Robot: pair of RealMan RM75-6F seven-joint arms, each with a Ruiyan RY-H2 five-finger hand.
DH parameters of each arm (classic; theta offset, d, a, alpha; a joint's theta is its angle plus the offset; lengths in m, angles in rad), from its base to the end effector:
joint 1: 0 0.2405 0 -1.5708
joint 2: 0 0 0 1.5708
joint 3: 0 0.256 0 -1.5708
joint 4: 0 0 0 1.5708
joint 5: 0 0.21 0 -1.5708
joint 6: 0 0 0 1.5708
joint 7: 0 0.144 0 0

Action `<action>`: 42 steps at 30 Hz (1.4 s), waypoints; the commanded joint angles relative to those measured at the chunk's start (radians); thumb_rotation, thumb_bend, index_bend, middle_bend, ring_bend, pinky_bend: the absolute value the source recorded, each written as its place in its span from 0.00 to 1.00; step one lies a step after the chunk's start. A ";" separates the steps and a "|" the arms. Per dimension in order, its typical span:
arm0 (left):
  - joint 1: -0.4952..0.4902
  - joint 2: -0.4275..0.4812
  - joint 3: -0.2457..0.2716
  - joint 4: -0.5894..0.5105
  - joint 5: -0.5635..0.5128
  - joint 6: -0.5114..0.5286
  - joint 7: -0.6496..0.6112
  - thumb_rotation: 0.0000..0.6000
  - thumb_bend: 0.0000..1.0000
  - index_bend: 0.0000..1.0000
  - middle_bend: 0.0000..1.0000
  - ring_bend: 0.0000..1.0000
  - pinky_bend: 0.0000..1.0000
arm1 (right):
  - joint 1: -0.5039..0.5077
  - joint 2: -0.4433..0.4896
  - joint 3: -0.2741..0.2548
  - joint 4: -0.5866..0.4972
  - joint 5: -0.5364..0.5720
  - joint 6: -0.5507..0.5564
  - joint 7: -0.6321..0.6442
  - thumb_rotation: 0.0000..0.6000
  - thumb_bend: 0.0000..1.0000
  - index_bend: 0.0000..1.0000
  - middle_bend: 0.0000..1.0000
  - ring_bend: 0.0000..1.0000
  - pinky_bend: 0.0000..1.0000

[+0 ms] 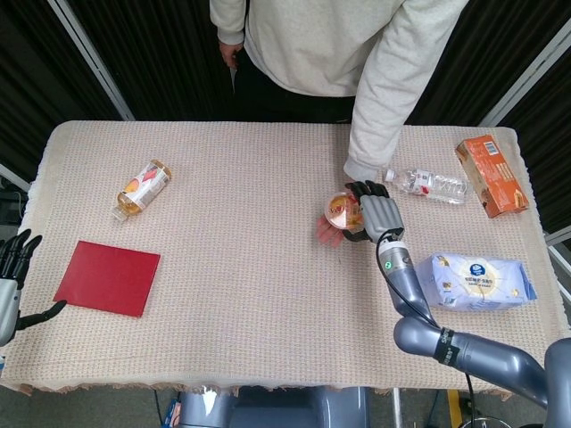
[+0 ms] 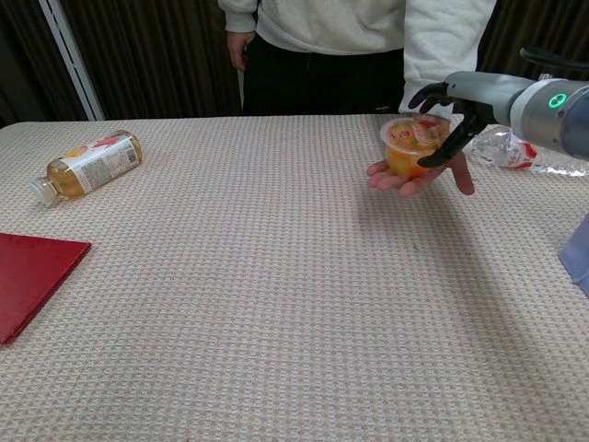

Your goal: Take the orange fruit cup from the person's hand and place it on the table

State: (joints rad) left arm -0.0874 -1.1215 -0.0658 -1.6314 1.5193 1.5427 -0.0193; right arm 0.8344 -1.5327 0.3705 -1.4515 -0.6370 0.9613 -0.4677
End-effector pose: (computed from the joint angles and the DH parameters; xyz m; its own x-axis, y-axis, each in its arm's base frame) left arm -0.2993 0.1843 0.1653 0.3547 -0.0697 0.9324 0.9332 -0.0349 -0.3576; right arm -0.1411 -0.4035 0.0206 0.2480 -0.2503 0.9359 -0.9685 -0.0403 0.2459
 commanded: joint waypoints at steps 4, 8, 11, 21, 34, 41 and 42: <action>0.000 0.004 0.003 -0.007 0.000 -0.006 -0.004 1.00 0.09 0.00 0.00 0.00 0.00 | 0.014 -0.036 -0.035 0.055 0.005 0.001 -0.024 1.00 0.22 0.27 0.34 0.26 0.32; -0.001 0.006 0.003 -0.009 0.000 -0.005 -0.006 1.00 0.09 0.00 0.00 0.00 0.00 | 0.005 -0.068 -0.033 0.080 -0.042 0.055 0.011 1.00 0.28 0.54 0.58 0.49 0.54; -0.001 0.006 0.003 -0.009 0.002 -0.005 -0.007 1.00 0.09 0.00 0.00 0.00 0.00 | -0.009 -0.086 -0.027 0.083 -0.118 0.109 0.067 1.00 0.30 0.60 0.63 0.54 0.58; -0.002 0.006 0.002 -0.012 -0.003 -0.009 -0.012 1.00 0.09 0.00 0.00 0.00 0.00 | -0.078 -0.007 -0.045 -0.054 -0.247 0.215 0.121 1.00 0.31 0.64 0.65 0.55 0.58; 0.002 -0.010 0.003 0.001 0.015 0.013 0.020 1.00 0.09 0.01 0.00 0.00 0.00 | -0.288 0.199 -0.197 -0.305 -0.446 0.360 0.203 1.00 0.31 0.64 0.64 0.55 0.58; 0.003 -0.014 0.006 0.000 0.018 0.013 0.033 1.00 0.09 0.01 0.00 0.00 0.00 | -0.379 0.195 -0.299 -0.276 -0.523 0.383 0.261 1.00 0.31 0.63 0.64 0.54 0.58; 0.003 -0.014 0.007 0.000 0.018 0.013 0.034 1.00 0.09 0.01 0.00 0.00 0.00 | -0.383 0.191 -0.307 -0.271 -0.526 0.381 0.262 1.00 0.31 0.63 0.64 0.54 0.58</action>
State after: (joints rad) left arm -0.0841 -1.1358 -0.0594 -1.6317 1.5375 1.5560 0.0147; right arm 0.4676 -1.3350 0.0834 -1.7364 -1.1487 1.3405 -0.2136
